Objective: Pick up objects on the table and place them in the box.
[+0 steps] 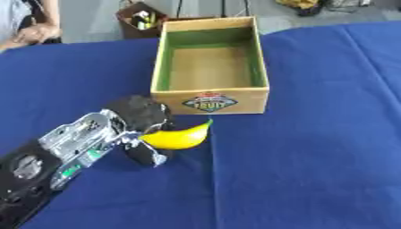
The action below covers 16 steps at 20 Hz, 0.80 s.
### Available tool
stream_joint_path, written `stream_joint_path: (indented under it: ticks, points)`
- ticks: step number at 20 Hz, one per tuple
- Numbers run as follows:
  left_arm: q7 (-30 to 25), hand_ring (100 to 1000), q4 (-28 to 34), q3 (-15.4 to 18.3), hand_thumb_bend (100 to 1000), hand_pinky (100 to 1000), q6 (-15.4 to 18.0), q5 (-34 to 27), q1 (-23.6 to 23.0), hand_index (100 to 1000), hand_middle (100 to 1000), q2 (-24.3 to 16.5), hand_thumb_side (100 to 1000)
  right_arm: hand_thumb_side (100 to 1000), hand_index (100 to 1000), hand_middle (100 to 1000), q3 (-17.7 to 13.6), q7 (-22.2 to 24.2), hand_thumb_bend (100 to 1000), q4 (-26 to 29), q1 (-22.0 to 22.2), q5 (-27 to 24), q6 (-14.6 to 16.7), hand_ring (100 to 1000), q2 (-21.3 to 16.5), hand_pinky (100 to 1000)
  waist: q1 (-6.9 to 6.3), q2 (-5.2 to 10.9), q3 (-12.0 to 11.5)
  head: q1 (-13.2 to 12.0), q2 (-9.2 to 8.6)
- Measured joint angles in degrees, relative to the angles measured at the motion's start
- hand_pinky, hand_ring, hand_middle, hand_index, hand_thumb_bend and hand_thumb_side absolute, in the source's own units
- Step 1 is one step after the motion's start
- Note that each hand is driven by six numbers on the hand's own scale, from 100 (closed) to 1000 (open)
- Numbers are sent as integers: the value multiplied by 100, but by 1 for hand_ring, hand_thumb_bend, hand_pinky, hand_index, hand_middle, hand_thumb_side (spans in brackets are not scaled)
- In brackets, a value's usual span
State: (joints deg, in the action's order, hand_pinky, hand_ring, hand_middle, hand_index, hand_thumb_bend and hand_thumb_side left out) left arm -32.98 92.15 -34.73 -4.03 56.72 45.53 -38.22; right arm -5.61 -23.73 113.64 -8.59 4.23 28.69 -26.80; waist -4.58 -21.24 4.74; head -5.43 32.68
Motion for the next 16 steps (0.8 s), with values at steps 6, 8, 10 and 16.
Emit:
stream_joint_path:
  ticks: [6, 8, 10, 16]
  points:
    - [15, 516, 27, -10, 328, 379, 17, 51, -1, 735, 630, 0, 497, 886, 790, 622, 0, 3, 100, 0, 1, -4, -1, 718, 2, 772, 0, 0, -1, 0, -1]
    - [18, 509, 27, -19, 299, 369, 19, 62, -1, 715, 616, 0, 490, 886, 790, 622, 0, 5, 100, 0, 1, -9, -2, 718, 2, 773, 0, 0, -1, 0, -1]
    - [22, 501, 28, -29, 261, 359, 23, 62, -1, 699, 599, 0, 487, 885, 790, 622, 0, 7, 100, 0, 1, -11, -5, 718, 10, 773, 0, 0, -1, 0, -2]
    - [26, 486, 26, -34, 182, 342, 19, 12, -1, 664, 561, 9, 483, 884, 791, 622, 0, 13, 100, 0, 2, -23, -10, 719, 35, 773, 0, 0, 0, 0, -2]
